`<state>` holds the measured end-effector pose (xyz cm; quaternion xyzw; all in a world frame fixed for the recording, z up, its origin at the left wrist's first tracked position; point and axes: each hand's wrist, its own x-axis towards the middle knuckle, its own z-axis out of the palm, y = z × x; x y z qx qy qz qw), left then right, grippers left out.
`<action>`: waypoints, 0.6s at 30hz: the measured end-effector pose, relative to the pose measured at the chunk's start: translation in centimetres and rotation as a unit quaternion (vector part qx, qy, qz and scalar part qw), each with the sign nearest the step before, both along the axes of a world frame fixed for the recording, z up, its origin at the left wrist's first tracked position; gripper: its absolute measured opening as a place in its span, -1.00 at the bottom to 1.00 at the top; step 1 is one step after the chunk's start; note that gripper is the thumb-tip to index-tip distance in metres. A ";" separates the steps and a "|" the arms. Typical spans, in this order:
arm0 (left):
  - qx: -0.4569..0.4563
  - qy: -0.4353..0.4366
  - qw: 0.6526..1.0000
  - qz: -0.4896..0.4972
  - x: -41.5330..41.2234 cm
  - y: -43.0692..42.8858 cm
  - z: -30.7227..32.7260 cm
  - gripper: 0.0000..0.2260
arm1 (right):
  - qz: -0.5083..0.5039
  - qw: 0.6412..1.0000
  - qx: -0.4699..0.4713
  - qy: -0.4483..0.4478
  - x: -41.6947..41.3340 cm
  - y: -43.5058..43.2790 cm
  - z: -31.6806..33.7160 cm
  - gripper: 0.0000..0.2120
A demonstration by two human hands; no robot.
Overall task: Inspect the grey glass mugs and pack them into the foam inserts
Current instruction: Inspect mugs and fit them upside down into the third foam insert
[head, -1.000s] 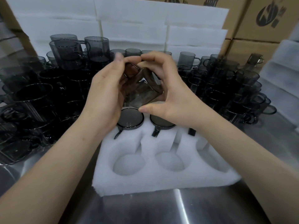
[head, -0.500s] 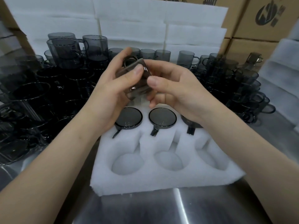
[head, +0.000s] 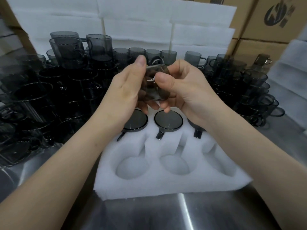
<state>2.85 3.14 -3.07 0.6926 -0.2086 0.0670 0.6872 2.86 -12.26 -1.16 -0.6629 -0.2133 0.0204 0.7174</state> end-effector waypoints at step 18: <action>-0.129 0.073 0.989 -0.016 0.2 0.6 0.2 -0.41 | 0.125 0.989 0.077 0.034 0.0 -0.2 0.1 -0.71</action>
